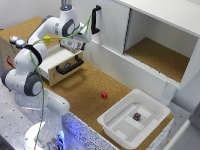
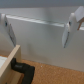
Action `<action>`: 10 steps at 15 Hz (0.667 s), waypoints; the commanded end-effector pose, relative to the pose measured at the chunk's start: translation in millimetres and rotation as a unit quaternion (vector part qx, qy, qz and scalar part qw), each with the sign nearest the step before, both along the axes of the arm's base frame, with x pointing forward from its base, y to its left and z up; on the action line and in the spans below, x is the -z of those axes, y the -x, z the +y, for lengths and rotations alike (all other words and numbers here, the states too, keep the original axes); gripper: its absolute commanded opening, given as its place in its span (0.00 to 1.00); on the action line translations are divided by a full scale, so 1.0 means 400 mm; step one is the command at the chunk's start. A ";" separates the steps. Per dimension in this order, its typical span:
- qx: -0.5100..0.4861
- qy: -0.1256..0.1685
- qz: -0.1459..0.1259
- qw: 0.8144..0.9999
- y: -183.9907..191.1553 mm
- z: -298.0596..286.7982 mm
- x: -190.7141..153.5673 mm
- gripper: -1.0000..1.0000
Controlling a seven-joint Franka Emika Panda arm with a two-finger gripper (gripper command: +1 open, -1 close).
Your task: Close the drawer
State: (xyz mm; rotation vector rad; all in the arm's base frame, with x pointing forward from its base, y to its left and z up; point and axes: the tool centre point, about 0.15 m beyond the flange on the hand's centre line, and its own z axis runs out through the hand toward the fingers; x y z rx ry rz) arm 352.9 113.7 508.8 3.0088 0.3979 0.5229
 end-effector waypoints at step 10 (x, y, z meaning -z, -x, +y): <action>-0.040 -0.004 0.009 0.999 0.050 -0.127 0.398 1.00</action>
